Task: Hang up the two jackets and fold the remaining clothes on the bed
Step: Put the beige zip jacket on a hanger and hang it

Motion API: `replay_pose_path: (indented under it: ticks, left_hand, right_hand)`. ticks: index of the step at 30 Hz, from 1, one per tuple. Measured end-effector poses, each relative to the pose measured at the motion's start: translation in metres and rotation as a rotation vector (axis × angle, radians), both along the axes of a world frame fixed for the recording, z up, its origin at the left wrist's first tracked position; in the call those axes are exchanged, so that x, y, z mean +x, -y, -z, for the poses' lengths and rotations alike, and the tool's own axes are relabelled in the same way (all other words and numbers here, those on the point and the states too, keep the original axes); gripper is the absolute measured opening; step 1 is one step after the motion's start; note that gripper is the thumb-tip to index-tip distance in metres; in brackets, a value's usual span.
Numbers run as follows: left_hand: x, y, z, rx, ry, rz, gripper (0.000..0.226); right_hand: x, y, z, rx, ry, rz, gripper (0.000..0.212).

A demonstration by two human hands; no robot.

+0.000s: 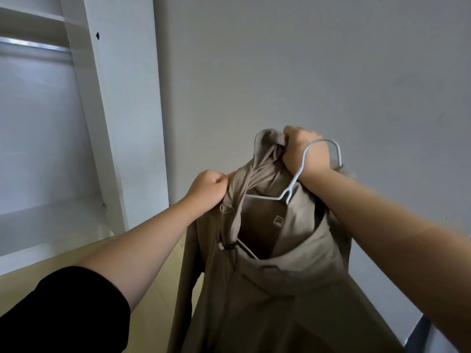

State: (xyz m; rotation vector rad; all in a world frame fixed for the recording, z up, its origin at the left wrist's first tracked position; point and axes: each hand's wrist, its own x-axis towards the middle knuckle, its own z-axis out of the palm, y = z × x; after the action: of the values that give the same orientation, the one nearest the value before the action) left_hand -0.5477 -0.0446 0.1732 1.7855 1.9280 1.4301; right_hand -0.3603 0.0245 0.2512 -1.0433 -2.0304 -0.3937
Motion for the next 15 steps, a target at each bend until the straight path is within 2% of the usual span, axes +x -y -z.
replay_pose_path:
  ticks: [2,4,6,8,11,13,15]
  left_hand:
    - [-0.003,0.0,-0.002,0.027,0.038,-0.014,0.055]
    - [-0.006,0.001,-0.005,0.057,0.042,-0.054,0.058]
    - [-0.01,0.003,-0.007,0.064,-0.005,-0.124,0.06]
    - [-0.015,0.005,-0.005,0.076,-0.053,-0.221,0.061]
    - [-0.026,0.005,-0.003,0.079,-0.095,-0.373,0.059]
    - [-0.031,0.004,-0.003,0.085,-0.123,-0.483,0.057]
    - [-0.034,0.002,-0.003,0.118,-0.127,-0.568,0.056]
  right_hand:
    - [-0.005,-0.002,0.014,-0.123,0.161,0.002,0.014]
    - [-0.004,-0.002,0.028,-0.493,0.311,-0.112,0.014]
    - [0.002,-0.001,0.036,-0.787,0.278,-0.348,0.013]
    - [0.009,-0.002,0.037,-0.883,0.139,-0.389,0.019]
    - [0.019,-0.002,0.032,-1.043,0.022,-0.241,0.047]
    - [0.028,-0.002,0.026,-1.185,0.003,-0.296,0.063]
    - [0.033,0.003,0.022,-1.168,0.046,-0.37,0.053]
